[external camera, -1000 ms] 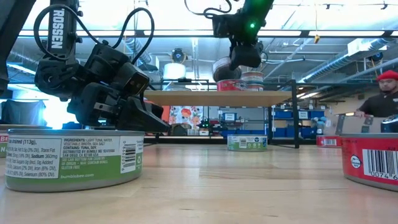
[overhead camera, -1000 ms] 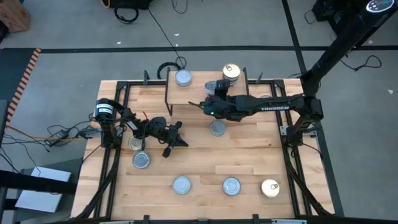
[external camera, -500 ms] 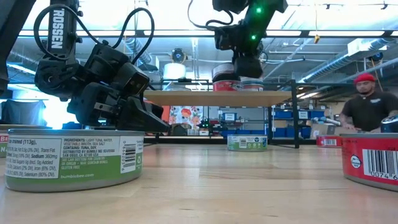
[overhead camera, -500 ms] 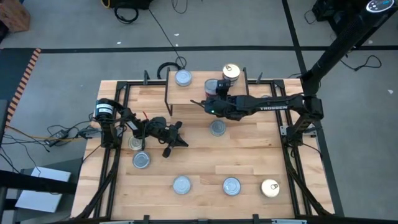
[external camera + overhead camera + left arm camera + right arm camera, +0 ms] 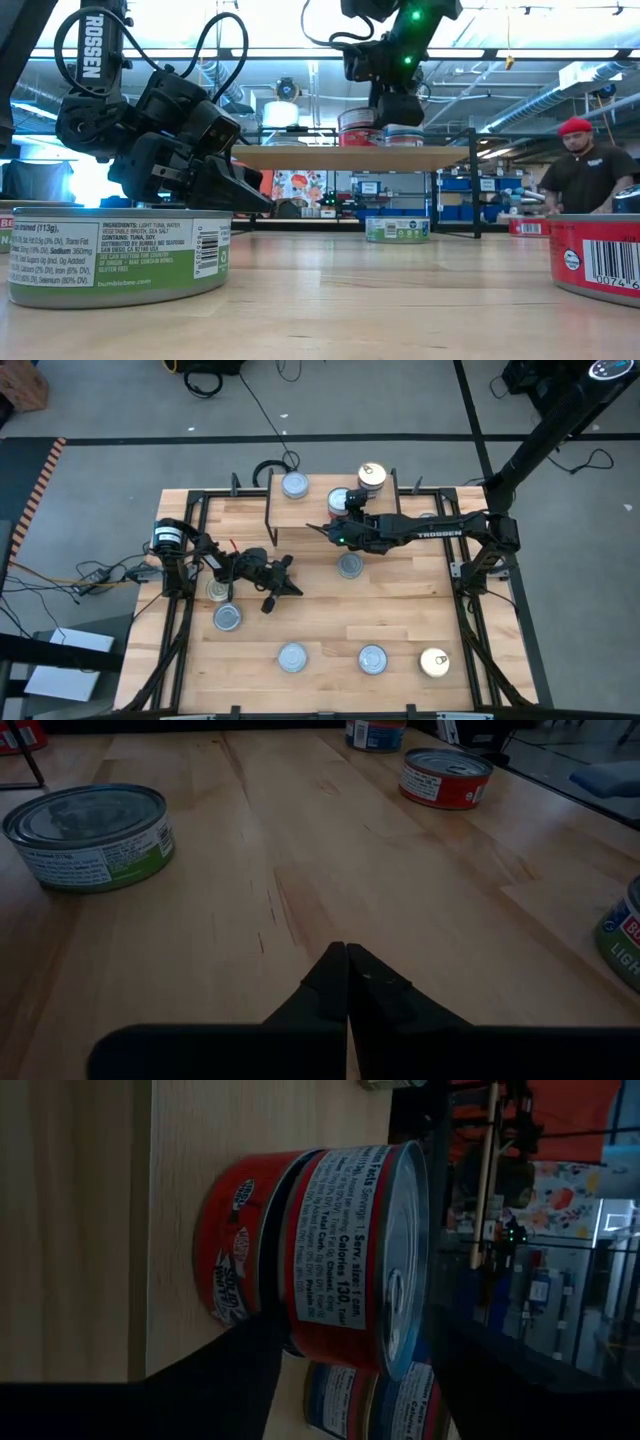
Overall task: Stack canned seafood by type on shelf
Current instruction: Stack the blue and pink tuna can on top of the blue and pink tuna can on the shelf
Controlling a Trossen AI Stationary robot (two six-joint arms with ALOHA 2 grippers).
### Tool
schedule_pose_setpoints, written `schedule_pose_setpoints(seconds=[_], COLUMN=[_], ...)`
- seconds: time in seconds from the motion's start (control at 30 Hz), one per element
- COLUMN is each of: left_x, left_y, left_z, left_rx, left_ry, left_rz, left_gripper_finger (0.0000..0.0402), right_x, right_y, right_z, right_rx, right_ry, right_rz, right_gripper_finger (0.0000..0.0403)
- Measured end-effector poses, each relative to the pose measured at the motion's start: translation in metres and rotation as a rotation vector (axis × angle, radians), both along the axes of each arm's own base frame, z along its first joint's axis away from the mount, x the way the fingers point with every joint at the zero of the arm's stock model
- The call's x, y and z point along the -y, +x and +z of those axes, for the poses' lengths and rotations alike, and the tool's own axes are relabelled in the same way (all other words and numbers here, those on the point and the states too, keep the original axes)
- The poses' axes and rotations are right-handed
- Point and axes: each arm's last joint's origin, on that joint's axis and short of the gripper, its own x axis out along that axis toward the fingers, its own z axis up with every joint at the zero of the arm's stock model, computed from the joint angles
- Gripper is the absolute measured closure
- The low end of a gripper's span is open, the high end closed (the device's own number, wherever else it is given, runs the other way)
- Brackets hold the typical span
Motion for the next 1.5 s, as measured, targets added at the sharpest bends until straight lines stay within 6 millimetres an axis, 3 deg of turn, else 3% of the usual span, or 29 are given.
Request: schedule_pose_setpoints(seconds=[0.4,0.7,1.1,1.3,1.5], left_x=[0.000,0.000,0.000,0.000,0.000], left_y=[0.000,0.000,0.000,0.000,0.000], left_z=[0.000,0.000,0.000,0.000,0.000], left_rx=[0.000,-0.001,-0.001,-0.001,-0.001], left_ry=[0.000,-0.001,-0.001,-0.001,-0.002], left_rz=[0.000,0.000,0.000,0.000,0.000], left_gripper_finger=[0.0396,0.0396,0.0396,0.0396,0.0396], right_x=[0.000,-0.001,-0.010,-0.026,-0.030], right_y=[0.004,-0.001,-0.004,-0.006,-0.009], right_z=[0.016,0.010,0.018,0.020,0.015], right_rx=[0.028,0.045,0.075,0.132,0.186], right_ry=[-0.020,0.109,0.051,0.063,0.214], right_rz=[-0.001,-0.004,-0.025,-0.043,-0.079], right_gripper_finger=[0.0120,0.0118,0.0126,0.0165,0.0263])
